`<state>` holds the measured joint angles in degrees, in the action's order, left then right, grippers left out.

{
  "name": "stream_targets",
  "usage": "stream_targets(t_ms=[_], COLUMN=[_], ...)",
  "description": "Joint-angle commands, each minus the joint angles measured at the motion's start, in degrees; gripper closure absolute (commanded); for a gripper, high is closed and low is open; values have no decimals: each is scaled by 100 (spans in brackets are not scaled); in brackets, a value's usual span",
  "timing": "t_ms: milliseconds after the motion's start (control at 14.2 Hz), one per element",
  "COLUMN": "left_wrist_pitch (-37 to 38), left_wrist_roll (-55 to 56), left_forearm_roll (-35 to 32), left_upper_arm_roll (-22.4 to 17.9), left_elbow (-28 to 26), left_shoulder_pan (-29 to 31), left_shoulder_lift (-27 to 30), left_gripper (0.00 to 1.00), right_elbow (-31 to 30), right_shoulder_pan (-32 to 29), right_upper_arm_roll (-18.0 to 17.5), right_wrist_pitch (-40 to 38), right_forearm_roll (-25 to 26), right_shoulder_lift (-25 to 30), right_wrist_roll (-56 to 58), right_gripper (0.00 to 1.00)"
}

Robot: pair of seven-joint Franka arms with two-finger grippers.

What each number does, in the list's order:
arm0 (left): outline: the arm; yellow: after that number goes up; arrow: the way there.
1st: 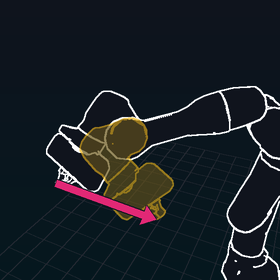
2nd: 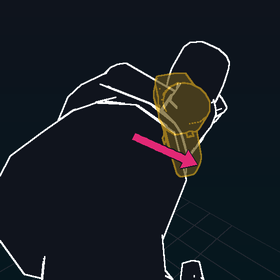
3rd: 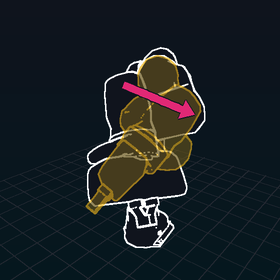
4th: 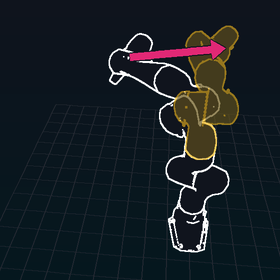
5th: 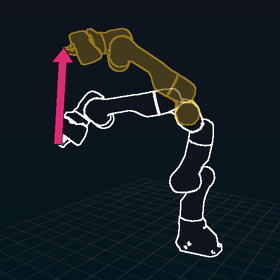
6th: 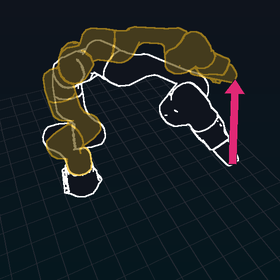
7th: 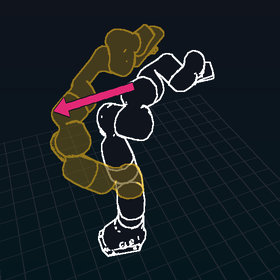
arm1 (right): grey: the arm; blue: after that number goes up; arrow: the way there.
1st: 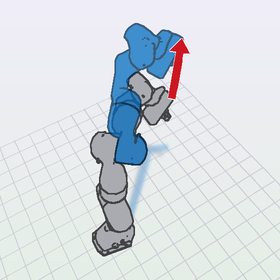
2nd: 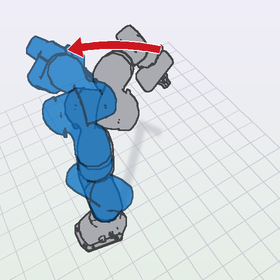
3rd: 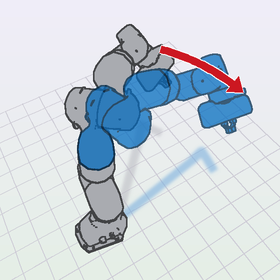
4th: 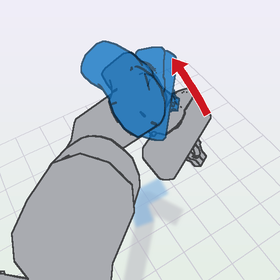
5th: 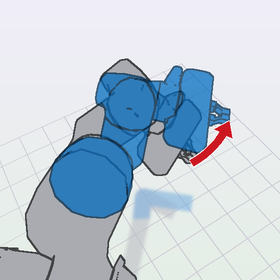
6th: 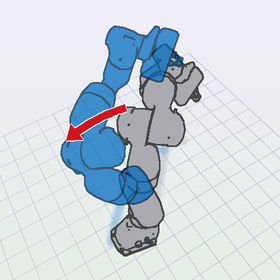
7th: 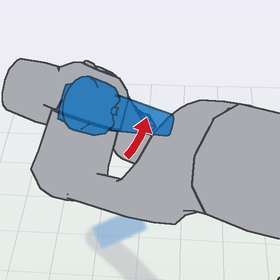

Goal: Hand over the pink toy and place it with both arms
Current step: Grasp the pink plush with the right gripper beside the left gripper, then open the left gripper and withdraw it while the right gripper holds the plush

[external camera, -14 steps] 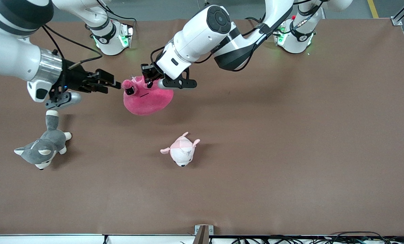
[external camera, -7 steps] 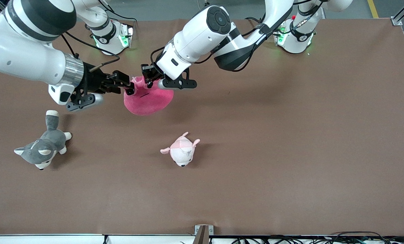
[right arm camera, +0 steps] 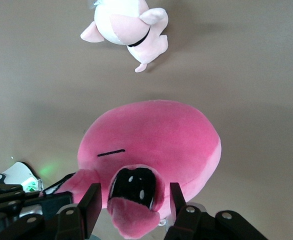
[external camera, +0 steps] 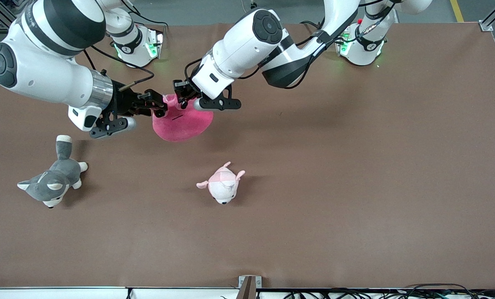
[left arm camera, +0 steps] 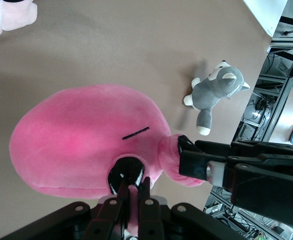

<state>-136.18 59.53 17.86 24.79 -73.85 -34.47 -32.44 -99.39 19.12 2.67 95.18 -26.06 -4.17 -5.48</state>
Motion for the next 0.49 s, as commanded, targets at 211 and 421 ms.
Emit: stream_targets(t_ms=[211, 421], left_wrist_pitch=[-22, -22], left_wrist_roll=[-56, -56], left_forearm_roll=[7, 7], left_upper_arm_roll=[-36, -27], left_elbow=[151, 151], left_shoulder_pan=[-60, -60], left_shoulder_lift=[-43, -43], left_gripper=[100, 100], right_elbow=[-10, -2], right_shoulder_pan=[84, 83], right_upper_arm_roll=[41, 41], right_wrist_pitch=[-166, -368], right_forearm_roll=[207, 207], right_shoulder_lift=[12, 12], right_wrist_roll=[-85, -85], right_gripper=[51, 87])
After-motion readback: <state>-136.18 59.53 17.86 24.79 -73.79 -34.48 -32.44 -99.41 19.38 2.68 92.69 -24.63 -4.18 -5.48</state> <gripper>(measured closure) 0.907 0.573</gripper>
